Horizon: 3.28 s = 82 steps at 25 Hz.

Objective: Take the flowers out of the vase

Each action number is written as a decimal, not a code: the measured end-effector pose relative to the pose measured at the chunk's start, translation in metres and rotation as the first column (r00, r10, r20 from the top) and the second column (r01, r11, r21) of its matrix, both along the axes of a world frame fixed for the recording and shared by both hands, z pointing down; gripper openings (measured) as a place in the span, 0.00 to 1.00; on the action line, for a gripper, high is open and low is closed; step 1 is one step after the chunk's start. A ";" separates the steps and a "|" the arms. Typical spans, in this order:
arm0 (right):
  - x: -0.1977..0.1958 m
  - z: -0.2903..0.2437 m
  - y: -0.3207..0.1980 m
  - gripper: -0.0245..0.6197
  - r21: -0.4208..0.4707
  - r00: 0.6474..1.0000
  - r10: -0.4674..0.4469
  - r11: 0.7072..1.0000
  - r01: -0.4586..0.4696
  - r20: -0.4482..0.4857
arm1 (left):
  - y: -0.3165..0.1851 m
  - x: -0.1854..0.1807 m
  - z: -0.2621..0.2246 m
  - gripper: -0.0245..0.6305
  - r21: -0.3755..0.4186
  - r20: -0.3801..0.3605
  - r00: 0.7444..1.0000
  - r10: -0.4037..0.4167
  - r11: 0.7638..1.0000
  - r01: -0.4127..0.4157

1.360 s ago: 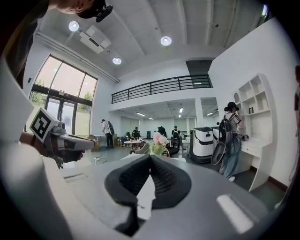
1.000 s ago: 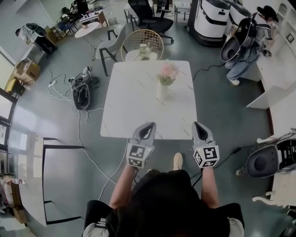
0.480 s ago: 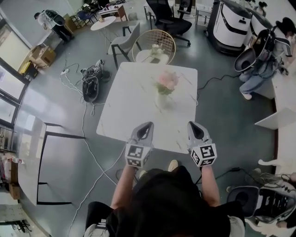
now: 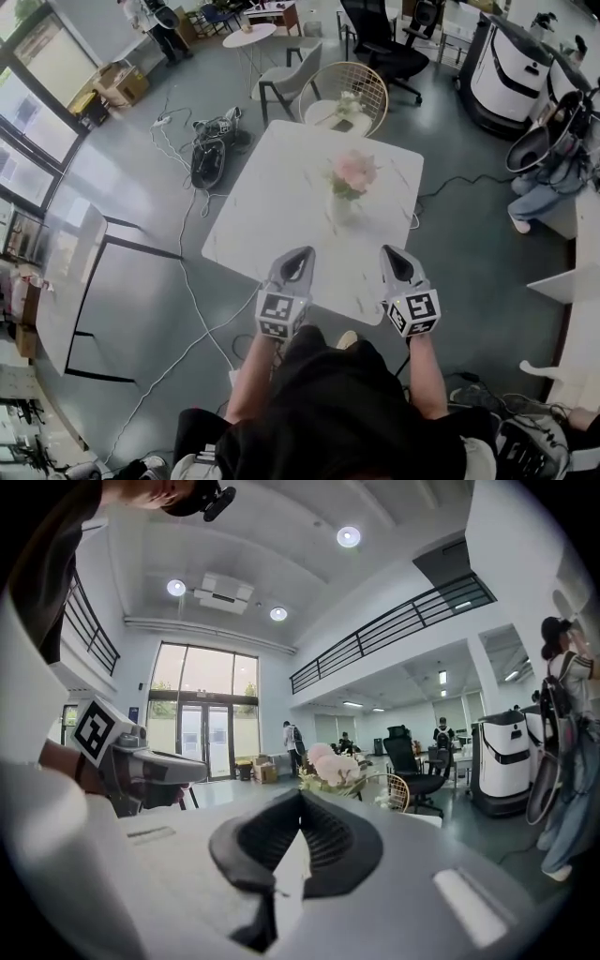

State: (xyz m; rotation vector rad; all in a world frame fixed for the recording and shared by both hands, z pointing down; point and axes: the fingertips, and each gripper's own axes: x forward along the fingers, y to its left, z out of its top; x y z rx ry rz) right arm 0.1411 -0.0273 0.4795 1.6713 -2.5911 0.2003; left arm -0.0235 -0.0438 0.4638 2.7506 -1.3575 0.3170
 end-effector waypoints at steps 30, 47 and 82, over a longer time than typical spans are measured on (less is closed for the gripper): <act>-0.013 0.066 -0.141 0.11 -0.102 0.984 -0.075 0.991 0.092 0.164 | -0.130 -0.007 0.069 0.05 -0.170 0.028 1.000 0.001 0.985 0.004; -0.027 0.091 -0.193 0.63 -0.169 0.906 -0.227 0.938 0.301 0.356 | -0.165 -0.006 0.095 0.05 -0.223 0.056 0.998 -0.012 0.975 0.025; -0.034 0.086 -0.231 0.25 -0.097 0.907 -0.291 0.938 0.333 0.304 | -0.190 -0.033 0.109 0.05 -0.246 0.078 0.994 -0.075 0.965 0.092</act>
